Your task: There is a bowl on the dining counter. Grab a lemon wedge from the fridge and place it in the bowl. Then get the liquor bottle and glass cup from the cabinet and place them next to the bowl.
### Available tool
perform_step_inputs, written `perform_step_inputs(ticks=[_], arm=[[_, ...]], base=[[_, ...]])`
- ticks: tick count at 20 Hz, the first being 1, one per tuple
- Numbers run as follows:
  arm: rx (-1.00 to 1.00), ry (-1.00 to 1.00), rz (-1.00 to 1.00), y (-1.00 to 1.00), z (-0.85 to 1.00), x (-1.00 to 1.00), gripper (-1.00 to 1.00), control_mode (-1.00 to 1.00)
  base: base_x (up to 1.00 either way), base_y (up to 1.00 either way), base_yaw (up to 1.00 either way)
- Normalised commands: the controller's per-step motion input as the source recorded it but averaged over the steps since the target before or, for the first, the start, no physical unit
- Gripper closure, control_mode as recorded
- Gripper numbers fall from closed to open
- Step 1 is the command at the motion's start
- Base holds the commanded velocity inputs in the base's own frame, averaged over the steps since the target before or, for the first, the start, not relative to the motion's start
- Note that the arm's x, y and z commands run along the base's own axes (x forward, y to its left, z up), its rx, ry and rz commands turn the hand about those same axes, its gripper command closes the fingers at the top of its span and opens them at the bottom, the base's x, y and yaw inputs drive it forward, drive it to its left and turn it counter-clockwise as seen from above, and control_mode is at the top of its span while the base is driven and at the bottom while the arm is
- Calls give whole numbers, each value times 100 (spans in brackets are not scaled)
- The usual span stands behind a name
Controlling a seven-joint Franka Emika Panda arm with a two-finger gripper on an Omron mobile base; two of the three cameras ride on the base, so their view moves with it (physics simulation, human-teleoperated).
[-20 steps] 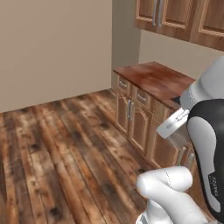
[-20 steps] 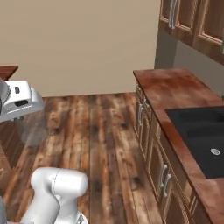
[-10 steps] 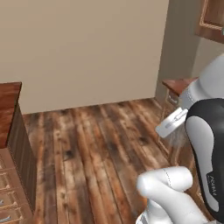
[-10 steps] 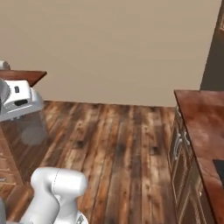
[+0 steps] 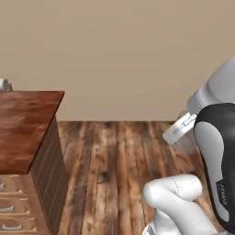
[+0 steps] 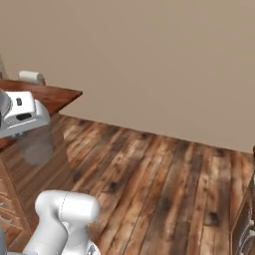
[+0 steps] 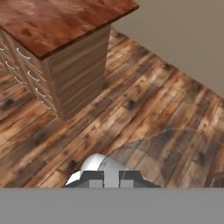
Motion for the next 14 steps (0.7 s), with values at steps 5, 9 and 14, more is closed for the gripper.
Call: perform_step_inputs(ticks=[5, 9, 14], arm=[[0, 0, 0, 0, 0, 0, 100, 100], [0, 0, 0, 0, 0, 0, 100, 100], [0, 0, 0, 0, 0, 0, 100, 100]], base=[[100, -3, 46], [100, -14, 46], [100, -21, 47]])
